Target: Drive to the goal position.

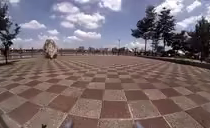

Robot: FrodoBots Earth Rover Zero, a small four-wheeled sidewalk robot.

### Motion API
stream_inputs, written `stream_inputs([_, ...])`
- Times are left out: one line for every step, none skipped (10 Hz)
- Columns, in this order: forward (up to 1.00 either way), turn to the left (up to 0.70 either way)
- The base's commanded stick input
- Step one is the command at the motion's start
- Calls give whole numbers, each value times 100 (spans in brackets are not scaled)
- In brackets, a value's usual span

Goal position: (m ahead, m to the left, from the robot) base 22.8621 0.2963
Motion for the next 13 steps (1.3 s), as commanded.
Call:
stream_inputs([0, 0])
stream_inputs([0, 0])
stream_inputs([0, 0])
stream_inputs([0, 0])
stream_inputs([45, 0])
stream_inputs([70, 0])
stream_inputs([70, 0])
stream_inputs([70, 0])
stream_inputs([70, 0])
stream_inputs([70, 0])
stream_inputs([70, 0])
stream_inputs([70, 0])
stream_inputs([70, 0])
